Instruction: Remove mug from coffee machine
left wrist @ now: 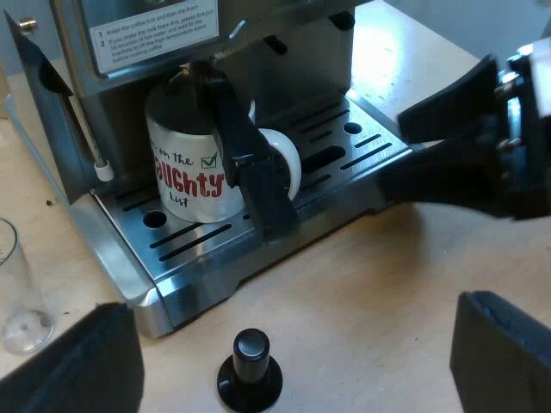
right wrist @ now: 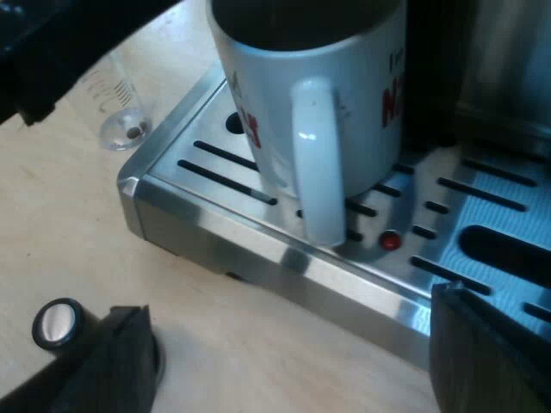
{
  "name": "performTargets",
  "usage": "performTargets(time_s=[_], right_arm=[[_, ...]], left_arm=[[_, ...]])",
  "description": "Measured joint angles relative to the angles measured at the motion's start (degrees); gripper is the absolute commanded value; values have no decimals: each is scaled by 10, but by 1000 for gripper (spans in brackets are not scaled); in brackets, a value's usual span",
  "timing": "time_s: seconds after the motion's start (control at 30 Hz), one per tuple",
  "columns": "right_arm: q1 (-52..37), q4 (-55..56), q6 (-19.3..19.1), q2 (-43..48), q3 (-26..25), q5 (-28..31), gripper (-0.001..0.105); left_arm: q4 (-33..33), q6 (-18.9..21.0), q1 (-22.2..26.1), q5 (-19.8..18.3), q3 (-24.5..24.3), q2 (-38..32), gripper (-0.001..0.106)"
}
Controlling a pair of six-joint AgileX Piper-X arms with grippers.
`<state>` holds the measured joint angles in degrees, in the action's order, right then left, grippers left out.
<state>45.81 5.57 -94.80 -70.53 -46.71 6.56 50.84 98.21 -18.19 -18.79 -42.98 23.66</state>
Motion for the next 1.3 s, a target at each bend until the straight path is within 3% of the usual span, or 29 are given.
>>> performTargets(time_s=[0.27, 1.07, 1.3], right_arm=[[10, -116, 7, -85, 0, 53, 67], [10, -418, -8, -269, -2, 99, 64], [10, -456, -9, -291, -2, 102, 64]], left_arm=[[0, 0, 0, 0, 0, 0, 87], [18, 0, 0, 0, 0, 0, 87], [18, 0, 0, 0, 0, 0, 87]])
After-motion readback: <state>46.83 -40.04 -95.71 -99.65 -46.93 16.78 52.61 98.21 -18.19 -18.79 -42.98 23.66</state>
